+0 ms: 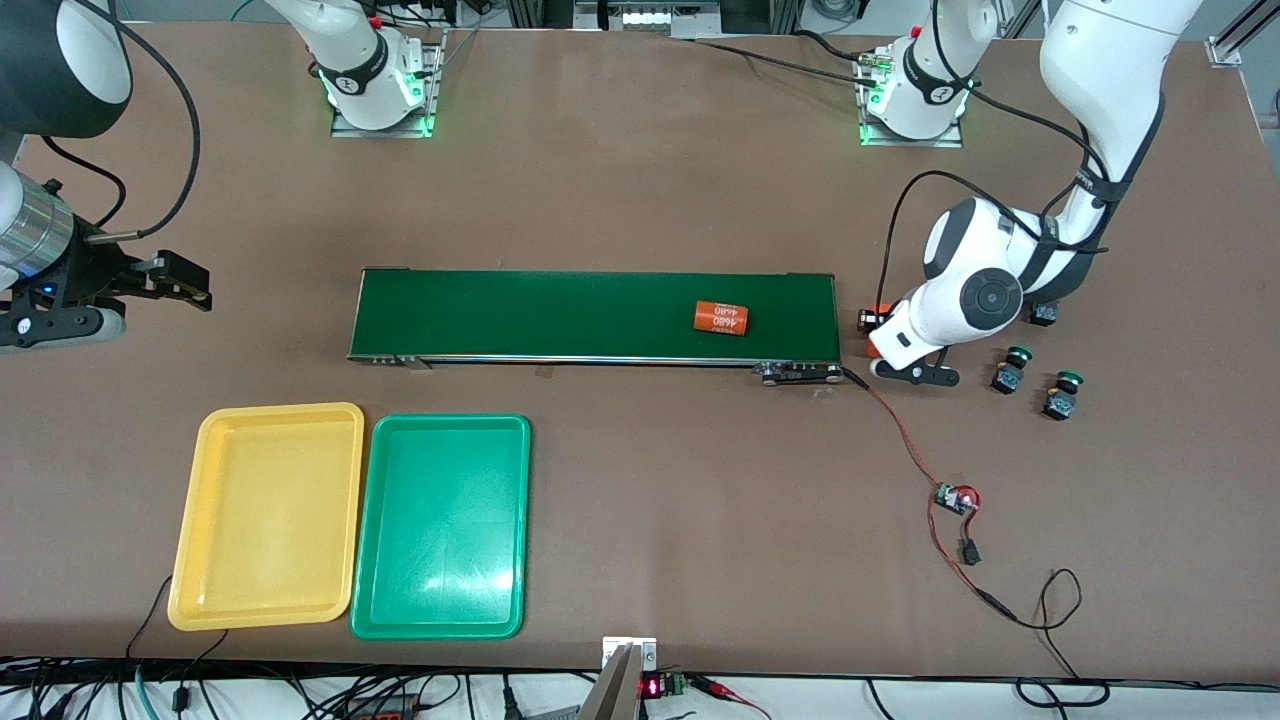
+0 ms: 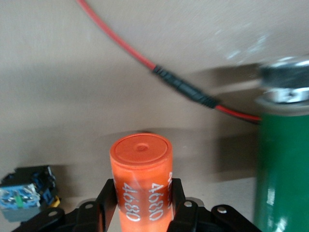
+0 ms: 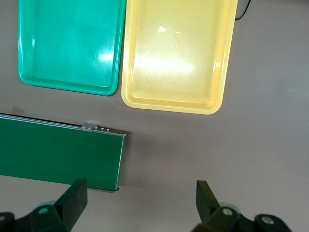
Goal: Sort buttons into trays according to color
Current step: 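Grasp the second orange cylinder with the left gripper, then set the second cylinder on the belt and open the left gripper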
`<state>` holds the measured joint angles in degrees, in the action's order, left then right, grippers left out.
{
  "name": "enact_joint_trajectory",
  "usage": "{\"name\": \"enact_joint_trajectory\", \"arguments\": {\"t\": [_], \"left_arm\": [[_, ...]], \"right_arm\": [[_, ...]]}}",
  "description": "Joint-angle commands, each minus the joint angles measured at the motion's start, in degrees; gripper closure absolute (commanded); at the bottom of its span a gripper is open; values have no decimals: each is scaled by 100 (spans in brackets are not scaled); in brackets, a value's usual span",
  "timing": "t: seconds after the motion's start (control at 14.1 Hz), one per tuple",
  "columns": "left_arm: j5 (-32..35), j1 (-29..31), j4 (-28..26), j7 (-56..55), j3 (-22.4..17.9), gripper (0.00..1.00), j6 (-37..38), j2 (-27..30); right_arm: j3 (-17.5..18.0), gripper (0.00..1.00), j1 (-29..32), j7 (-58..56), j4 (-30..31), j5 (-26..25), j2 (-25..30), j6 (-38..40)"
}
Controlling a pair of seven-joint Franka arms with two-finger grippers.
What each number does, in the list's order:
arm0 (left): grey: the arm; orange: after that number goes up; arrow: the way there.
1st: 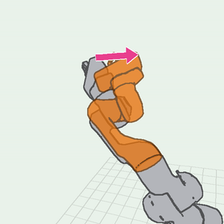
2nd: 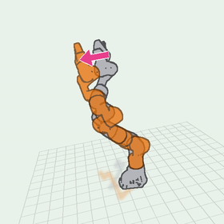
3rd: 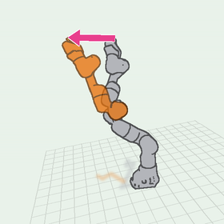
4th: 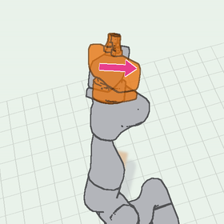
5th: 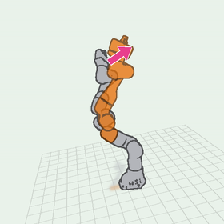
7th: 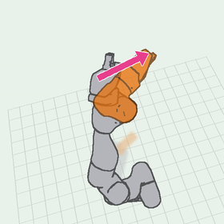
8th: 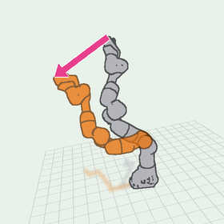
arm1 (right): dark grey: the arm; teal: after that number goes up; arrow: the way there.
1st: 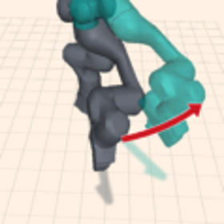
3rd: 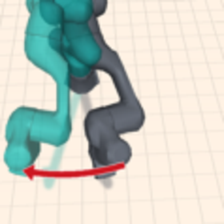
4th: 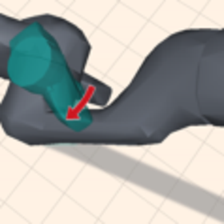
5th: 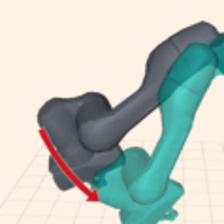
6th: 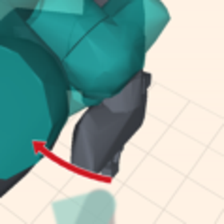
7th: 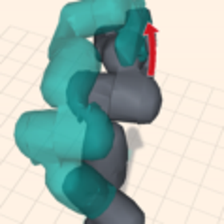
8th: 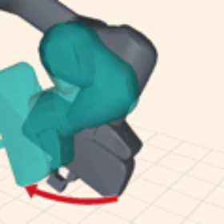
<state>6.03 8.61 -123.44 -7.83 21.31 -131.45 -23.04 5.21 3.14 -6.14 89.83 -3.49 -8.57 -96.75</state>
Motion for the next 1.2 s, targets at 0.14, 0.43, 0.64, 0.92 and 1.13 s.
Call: {"name": "enact_joint_trajectory", "arguments": {"t": [0.14, 0.43, 0.64, 0.92, 1.13], "left_arm": [[-102, -26, 714, 2798, 92, 100, 602, 336], [-23, -271, 769, 4366, 636, 100, 629, 344], [-14, -562, 777, 5044, 646, 95, 446, 283], [907, -861, 777, 6495, 646, 100, -12, 116], [936, -967, 751, 6531, 672, 100, 40, 133]], "right_arm": [[15, 0, 3, 61, 0, -81, 39, -11], [15, 0, -6, 61, 0, -81, 39, -11], [15, 0, -6, 61, 0, -81, 39, -11], [15, 0, -6, 61, 0, -81, 39, -11], [15, 0, -6, 61, 0, -81, 39, -11]]}}
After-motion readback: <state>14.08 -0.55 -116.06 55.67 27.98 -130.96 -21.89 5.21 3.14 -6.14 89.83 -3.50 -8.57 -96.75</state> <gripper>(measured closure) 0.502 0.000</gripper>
